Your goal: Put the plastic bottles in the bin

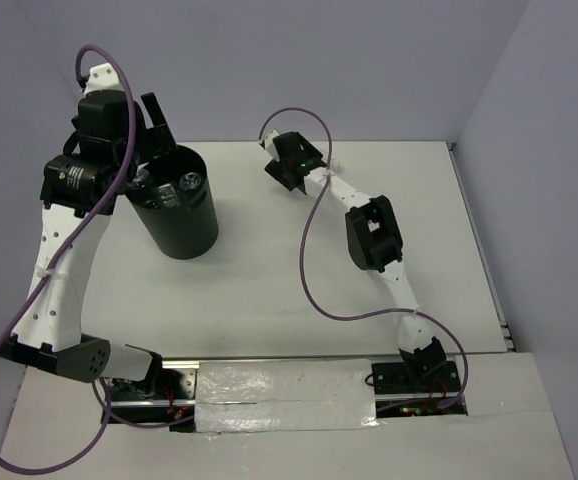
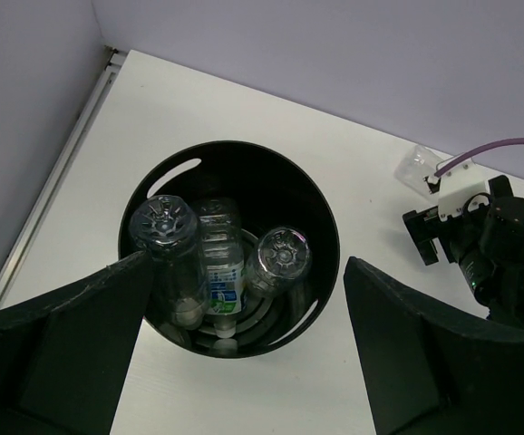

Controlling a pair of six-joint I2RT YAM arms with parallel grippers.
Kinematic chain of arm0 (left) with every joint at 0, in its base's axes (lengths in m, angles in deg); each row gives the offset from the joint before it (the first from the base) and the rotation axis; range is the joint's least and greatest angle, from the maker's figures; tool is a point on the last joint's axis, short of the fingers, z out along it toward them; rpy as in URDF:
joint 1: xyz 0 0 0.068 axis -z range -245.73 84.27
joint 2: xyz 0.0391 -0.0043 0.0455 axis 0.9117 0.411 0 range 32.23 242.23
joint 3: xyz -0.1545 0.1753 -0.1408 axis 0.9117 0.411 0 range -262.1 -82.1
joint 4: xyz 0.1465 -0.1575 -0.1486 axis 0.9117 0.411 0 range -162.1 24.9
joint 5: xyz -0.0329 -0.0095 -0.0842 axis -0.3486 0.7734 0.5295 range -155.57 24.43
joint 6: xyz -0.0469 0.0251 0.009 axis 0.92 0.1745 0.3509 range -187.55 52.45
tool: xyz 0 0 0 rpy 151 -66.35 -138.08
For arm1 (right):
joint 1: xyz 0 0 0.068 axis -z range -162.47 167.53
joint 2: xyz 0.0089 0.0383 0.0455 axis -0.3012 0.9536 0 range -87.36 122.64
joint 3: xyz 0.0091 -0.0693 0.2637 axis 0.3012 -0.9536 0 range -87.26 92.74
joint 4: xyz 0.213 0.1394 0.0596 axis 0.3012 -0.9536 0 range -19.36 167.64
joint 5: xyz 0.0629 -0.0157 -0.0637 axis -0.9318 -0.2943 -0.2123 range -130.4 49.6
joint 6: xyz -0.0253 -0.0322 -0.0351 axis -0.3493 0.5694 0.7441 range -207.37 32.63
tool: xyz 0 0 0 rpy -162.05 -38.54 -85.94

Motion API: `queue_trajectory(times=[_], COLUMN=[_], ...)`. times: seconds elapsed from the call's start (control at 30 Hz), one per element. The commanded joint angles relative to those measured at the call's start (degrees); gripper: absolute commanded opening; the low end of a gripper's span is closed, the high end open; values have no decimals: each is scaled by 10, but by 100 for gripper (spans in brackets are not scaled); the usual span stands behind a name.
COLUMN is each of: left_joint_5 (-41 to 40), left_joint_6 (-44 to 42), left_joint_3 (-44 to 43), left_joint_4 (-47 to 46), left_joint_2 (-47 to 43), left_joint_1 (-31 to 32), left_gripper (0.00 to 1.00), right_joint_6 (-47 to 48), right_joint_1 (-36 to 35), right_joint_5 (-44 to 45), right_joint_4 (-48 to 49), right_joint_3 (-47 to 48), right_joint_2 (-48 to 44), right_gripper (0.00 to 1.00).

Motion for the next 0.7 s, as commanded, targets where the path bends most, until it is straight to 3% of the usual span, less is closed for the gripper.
queue_trajectory(times=[0.0,0.3,0.67], left_joint_5=[-22,-35,-25], left_joint_6=[-16,-26,-27], left_joint_3=[-1,27,18], left_joint_4=[-21,-47,-52], left_joint_2=[1,7,51], left_joint_1=[-1,-2,-2], left_gripper=[99,99,99], right_joint_6=[42,89,68], right_joint_1=[4,8,46], right_joint_5=[34,91,1], right_joint_4=[79,185,161], right_joint_3=[38,42,56], right_joint_2=[21,65,95], right_gripper=[100,100,100])
